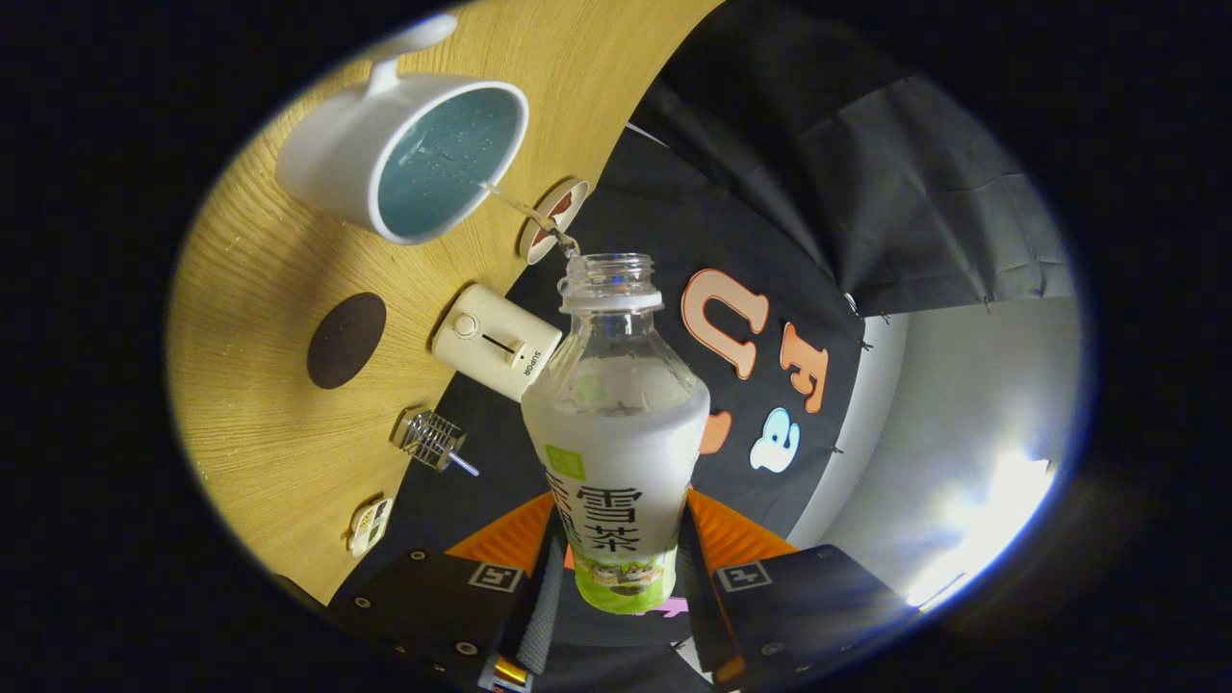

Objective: Take the bottle from table, then pour the juice into the cup, finally place the bottle on the coaster

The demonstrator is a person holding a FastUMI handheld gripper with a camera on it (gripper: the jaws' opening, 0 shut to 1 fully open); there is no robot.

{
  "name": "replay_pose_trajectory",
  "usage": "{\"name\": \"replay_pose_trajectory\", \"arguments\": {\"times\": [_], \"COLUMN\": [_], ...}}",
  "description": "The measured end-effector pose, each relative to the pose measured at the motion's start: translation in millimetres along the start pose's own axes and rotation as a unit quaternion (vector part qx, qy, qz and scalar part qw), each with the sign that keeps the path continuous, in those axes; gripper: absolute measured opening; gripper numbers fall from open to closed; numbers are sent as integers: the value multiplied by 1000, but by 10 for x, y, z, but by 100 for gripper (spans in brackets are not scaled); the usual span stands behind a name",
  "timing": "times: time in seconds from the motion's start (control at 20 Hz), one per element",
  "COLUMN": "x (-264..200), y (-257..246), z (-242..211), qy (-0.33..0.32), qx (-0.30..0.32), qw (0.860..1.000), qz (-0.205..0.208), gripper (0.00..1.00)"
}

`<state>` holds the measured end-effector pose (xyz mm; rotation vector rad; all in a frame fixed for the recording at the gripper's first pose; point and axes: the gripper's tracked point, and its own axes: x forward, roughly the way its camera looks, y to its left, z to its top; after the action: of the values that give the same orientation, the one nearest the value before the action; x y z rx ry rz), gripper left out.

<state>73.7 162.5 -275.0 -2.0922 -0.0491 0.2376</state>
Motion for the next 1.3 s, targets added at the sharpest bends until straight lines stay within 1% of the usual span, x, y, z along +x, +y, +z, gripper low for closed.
{"name": "replay_pose_trajectory", "arguments": {"times": [0.15, 0.55, 1.15, 1.3], "x": [12, 20, 54, 54], "y": [-11, -8, -131, -143], "z": [-9, 26, 174, 174], "qy": [-8, -20, -55, -55], "qx": [-17, -34, -76, -76], "qw": [1000, 999, 996, 995], "qz": [-1, 0, -12, -13], "gripper": [58, 58, 58, 58]}}
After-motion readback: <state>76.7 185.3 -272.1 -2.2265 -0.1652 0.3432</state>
